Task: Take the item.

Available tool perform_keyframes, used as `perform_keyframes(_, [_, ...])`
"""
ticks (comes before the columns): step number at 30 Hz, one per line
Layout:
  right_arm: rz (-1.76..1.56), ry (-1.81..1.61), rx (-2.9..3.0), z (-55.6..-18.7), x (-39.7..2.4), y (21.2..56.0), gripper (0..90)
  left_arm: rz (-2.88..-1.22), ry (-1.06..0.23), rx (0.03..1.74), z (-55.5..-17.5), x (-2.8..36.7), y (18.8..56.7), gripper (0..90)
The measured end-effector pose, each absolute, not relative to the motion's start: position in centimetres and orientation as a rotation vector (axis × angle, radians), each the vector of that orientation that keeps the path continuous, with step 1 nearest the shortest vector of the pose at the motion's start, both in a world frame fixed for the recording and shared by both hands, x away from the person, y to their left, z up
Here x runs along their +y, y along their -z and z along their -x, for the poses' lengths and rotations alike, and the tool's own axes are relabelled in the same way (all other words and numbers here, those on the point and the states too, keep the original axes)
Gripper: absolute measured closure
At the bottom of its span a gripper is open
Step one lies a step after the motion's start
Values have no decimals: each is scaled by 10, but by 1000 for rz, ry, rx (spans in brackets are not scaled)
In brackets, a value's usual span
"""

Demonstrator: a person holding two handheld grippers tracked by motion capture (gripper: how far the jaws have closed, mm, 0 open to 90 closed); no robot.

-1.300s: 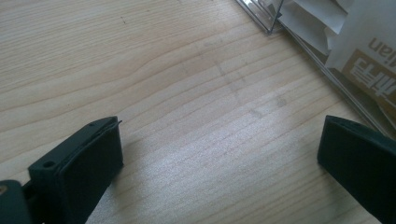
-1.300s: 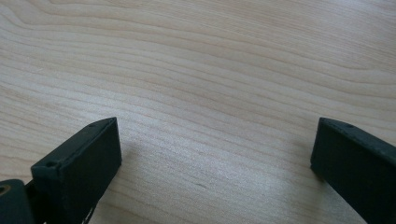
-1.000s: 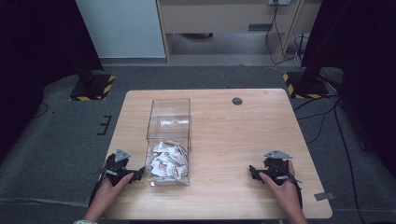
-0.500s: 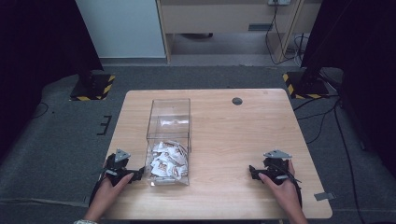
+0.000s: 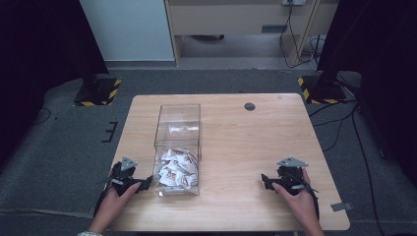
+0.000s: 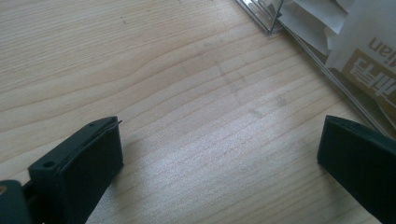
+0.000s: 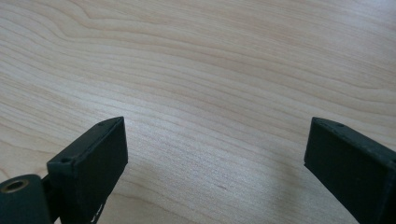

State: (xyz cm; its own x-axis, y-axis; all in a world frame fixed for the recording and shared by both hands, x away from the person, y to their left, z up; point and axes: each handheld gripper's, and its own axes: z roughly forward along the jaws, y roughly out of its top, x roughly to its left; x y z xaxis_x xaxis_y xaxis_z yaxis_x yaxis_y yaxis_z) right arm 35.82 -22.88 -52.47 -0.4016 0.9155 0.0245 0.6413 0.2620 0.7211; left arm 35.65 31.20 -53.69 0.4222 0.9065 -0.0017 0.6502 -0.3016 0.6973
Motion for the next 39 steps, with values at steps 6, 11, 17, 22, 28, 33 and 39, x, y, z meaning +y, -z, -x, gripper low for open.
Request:
perform_keyframes(6, [-1398,-960,2147,-355,-226,520,81,-2055,-531,1311,-356,312,537,0])
perform_keyframes(11, [-1373,-953,2163,-355,-225,519,88,-2055,-530,1311,-356,312,537,0])
perform_keyframes(17, [-1339,-960,2185,-354,-223,518,137,-2055,-531,1311,-356,312,537,0])
perform_keyframes(22, [-1311,-972,2199,-352,-220,516,172,-2055,-531,1311,-356,312,537,0])
perform_keyframes(28, [-1284,-995,2219,-348,-214,510,185,-2055,-531,1311,-356,312,537,0])
perform_keyframes(33, [-1267,-1006,2227,-346,-210,506,197,-2055,-531,1311,-356,312,537,0])
perform_keyframes(39, [-1249,-1025,2257,-344,-202,502,199,-2055,-531,1311,-356,312,537,0])
